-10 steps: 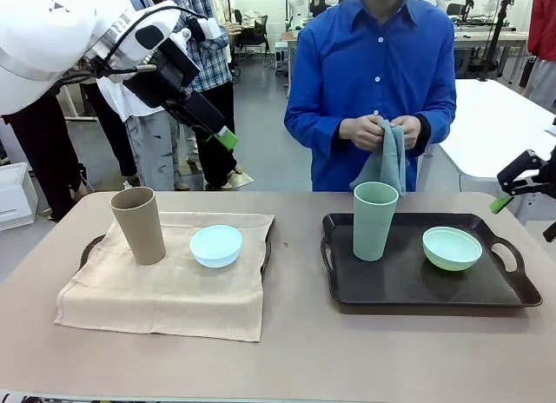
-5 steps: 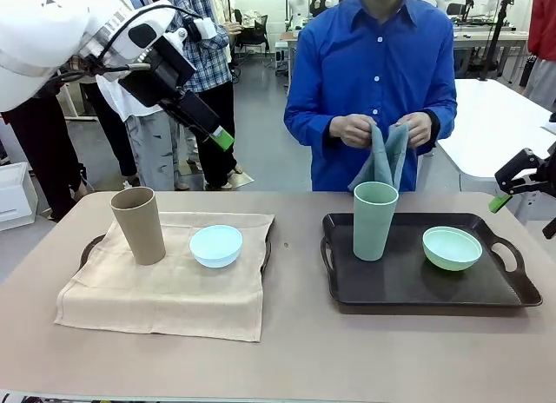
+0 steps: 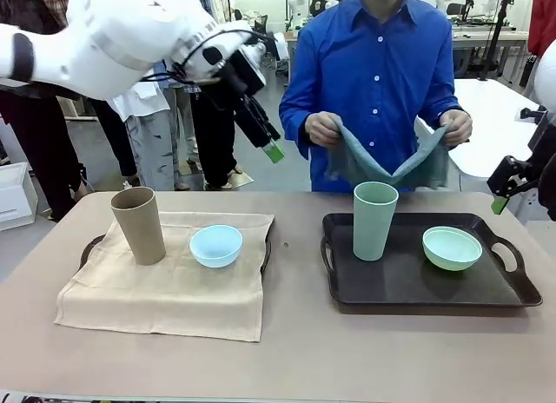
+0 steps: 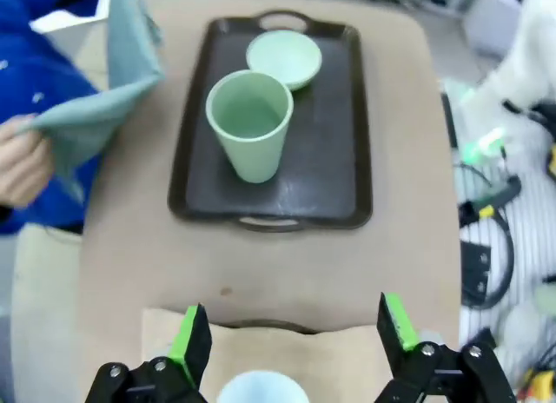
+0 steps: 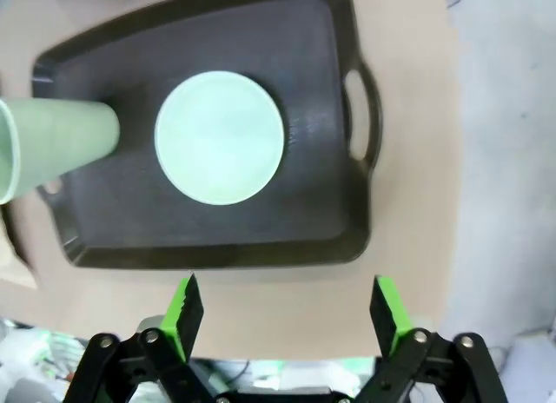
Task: Set up a tray with a mat and arrange the tableware.
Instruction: Pick up the Picnic Bowl and Reusable plastic cup from the Handle tray in front of the human's position and hold them in the air.
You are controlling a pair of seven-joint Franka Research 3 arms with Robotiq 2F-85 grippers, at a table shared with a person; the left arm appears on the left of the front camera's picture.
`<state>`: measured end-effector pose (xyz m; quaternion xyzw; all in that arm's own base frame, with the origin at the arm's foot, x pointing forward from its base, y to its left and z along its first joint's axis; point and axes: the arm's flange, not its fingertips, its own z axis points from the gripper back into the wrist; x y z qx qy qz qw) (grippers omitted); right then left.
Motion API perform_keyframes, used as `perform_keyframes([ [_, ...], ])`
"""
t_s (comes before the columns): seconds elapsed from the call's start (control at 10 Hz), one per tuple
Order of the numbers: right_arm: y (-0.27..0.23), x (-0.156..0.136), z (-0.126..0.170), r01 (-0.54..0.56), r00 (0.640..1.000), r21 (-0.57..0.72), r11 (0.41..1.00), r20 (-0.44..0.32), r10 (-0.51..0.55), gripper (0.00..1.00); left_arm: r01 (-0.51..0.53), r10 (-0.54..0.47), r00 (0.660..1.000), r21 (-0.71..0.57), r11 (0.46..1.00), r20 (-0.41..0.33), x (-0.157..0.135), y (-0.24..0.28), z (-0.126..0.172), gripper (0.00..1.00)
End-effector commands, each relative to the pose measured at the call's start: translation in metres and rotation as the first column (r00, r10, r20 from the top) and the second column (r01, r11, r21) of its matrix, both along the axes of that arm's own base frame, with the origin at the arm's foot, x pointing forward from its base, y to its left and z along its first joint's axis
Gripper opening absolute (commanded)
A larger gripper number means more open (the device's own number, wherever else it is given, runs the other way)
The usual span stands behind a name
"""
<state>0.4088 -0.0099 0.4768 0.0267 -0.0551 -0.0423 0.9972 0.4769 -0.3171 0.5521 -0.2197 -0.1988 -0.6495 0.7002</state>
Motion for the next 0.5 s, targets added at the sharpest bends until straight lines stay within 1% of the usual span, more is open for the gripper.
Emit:
perform_keyframes([
  [0.0,-0.005,0.019,-0.016,-0.057,0.998,-0.010,0.998,-0.009,0.057,1.00,0.219,-0.218,0.975,-0.018,0.976,0.039,0.027,-0.012,-0.008,1.00],
  [0.1,-0.004,0.023,-0.022,-0.058,0.998,-0.003,0.998,-0.021,0.058,1.00,0.278,-0.277,0.960,-0.038,0.960,0.039,0.033,-0.020,-0.019,1.00],
  [0.2,-0.004,0.025,-0.027,-0.055,0.998,0.011,0.998,-0.027,0.055,1.00,0.308,-0.307,0.951,-0.080,0.948,0.028,0.038,-0.030,-0.030,1.00],
  [0.3,-0.005,0.027,-0.030,-0.053,0.998,0.019,0.998,-0.021,0.053,1.00,0.328,-0.326,0.945,-0.113,0.938,0.033,0.040,-0.039,-0.044,1.00],
  [0.4,-0.005,0.030,-0.032,-0.044,0.999,0.031,0.999,-0.004,0.044,1.00,0.264,-0.261,0.964,-0.109,0.958,0.047,0.044,-0.046,-0.054,1.00],
])
